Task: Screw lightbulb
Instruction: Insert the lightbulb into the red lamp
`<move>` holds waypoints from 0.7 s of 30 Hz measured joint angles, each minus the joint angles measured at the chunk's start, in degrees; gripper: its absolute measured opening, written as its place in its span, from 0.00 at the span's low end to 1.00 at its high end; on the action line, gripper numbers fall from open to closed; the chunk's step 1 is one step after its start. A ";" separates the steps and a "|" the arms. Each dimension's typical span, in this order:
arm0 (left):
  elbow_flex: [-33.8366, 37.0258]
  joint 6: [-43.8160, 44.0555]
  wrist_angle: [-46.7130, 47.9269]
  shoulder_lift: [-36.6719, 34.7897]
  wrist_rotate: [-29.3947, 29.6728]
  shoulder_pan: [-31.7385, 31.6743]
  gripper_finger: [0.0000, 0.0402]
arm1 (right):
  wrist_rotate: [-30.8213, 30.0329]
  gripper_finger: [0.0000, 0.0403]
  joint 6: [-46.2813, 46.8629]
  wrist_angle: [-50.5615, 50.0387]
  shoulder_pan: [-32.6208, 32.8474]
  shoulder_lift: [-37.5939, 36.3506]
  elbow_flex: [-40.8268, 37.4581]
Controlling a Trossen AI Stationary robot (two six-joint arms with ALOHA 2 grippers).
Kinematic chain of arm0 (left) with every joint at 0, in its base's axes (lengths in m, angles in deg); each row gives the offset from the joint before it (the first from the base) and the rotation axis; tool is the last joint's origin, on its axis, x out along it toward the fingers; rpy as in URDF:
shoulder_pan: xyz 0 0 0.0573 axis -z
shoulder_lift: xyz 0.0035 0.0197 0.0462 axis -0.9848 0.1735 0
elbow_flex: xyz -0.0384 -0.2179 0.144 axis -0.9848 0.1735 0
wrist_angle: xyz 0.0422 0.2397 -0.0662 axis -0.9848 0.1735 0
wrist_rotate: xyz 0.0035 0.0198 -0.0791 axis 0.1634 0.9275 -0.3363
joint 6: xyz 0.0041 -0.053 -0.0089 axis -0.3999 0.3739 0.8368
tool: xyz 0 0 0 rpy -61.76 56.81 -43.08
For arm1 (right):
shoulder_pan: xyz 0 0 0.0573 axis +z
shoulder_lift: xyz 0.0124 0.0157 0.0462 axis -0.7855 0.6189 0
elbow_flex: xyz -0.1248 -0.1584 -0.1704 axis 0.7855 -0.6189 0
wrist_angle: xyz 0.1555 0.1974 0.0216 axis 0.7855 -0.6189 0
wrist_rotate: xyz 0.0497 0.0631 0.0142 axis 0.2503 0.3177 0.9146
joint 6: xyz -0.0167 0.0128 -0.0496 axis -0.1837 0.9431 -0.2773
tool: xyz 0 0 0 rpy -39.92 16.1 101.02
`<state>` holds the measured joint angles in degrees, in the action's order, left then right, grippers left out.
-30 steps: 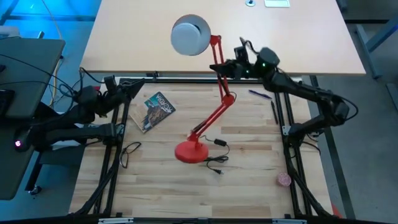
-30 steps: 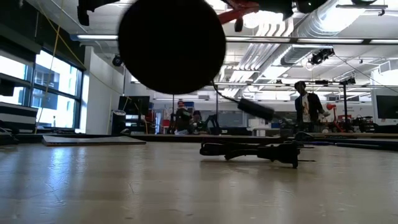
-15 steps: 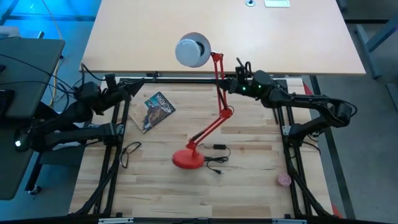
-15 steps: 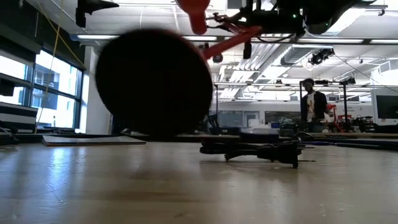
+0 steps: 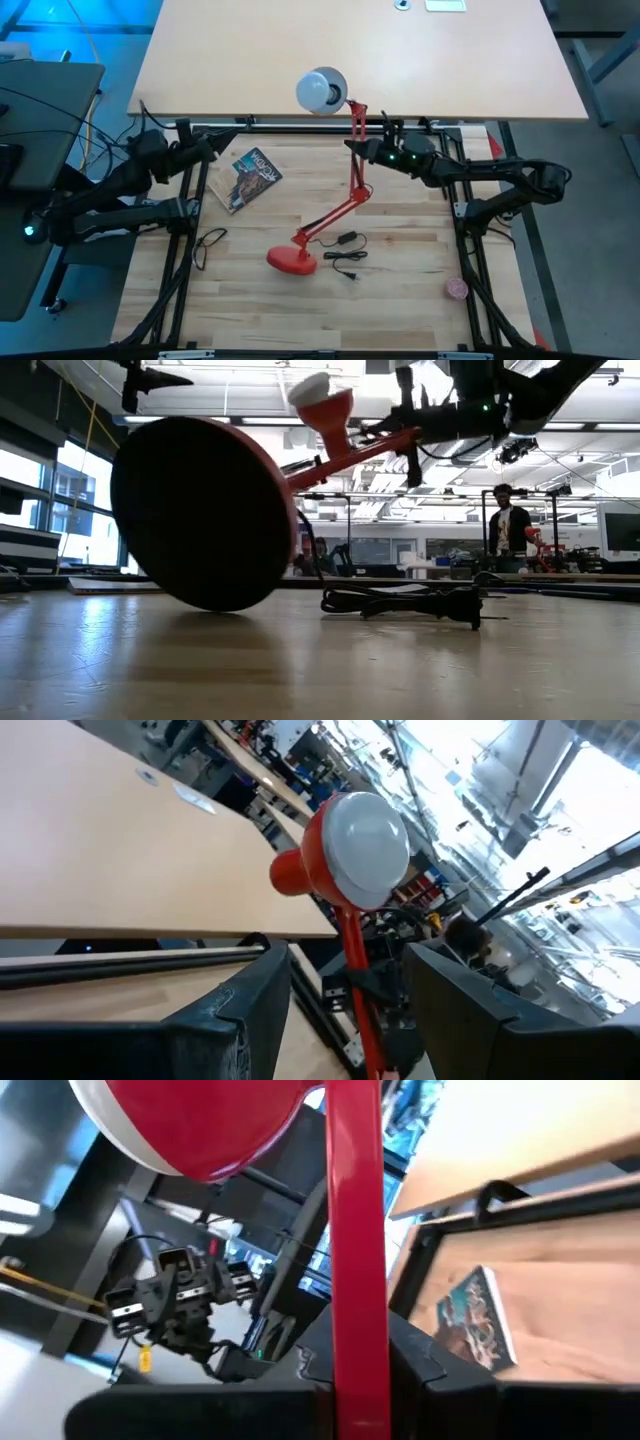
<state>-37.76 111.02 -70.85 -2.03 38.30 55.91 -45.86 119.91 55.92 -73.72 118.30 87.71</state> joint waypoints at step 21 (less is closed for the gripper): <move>0.03 -1.99 0.53 28.06 -23.51 0.34 0.46 | -9.93 0.06 11.86 1.45 4.82 1.35 -15.61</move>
<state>-37.72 109.03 -70.32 26.03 14.78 56.25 -55.79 131.77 57.37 -68.90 119.65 72.11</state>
